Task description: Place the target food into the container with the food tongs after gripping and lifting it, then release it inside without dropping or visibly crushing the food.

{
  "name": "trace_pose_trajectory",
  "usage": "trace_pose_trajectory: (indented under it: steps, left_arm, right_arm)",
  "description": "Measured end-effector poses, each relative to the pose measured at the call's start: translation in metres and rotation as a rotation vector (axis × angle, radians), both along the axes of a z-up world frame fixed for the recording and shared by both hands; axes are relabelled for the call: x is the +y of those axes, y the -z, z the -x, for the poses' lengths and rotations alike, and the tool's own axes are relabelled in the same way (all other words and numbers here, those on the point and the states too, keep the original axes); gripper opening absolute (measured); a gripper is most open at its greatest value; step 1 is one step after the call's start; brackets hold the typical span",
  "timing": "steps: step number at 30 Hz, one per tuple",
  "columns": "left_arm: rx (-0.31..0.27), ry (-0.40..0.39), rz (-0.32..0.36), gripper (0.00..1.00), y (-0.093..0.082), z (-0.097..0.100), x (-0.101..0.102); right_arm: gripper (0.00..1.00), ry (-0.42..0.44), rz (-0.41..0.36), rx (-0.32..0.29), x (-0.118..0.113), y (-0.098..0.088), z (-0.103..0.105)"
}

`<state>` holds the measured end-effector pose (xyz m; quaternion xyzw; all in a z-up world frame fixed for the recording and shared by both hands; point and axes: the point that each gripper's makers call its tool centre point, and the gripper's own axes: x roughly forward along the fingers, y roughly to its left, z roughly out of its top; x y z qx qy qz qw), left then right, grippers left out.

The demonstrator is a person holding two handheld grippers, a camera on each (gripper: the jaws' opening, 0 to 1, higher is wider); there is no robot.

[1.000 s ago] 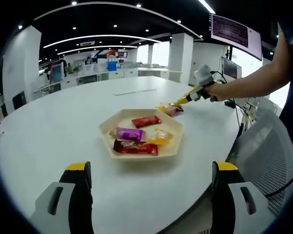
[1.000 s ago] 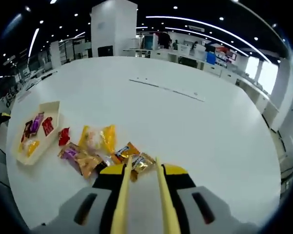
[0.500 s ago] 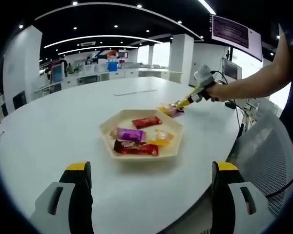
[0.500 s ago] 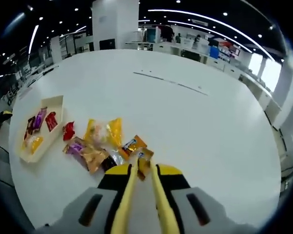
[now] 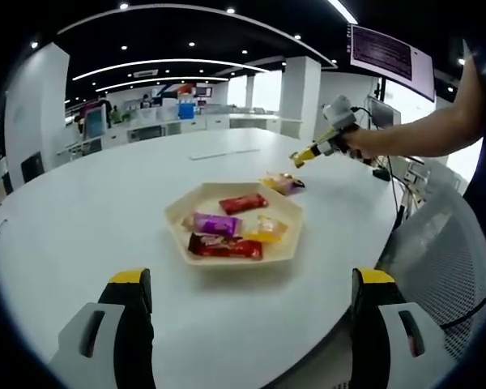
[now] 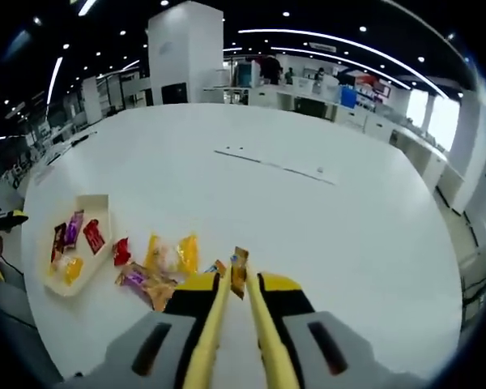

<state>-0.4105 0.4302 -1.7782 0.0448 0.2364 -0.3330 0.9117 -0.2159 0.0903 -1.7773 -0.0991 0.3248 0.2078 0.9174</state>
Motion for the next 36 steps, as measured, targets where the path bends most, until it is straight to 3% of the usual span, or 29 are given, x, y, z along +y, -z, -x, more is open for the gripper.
trace_pose_trajectory:
  steps: [12,23,36]
  left_arm:
    - [-0.010,0.000,0.002,1.00,-0.001,-0.001,0.000]
    - [-0.017,0.000,0.005,1.00,-0.002,-0.001,0.001]
    - [-0.032,-0.011,0.013,1.00,-0.006,-0.003,0.002]
  right_arm:
    - [0.18,-0.055,-0.018,-0.054,0.025,-0.030,0.001]
    - [0.18,-0.206,-0.060,-0.099,0.098,-0.059,0.016]
    - [0.18,-0.405,-0.077,-0.098,0.180,-0.071,0.048]
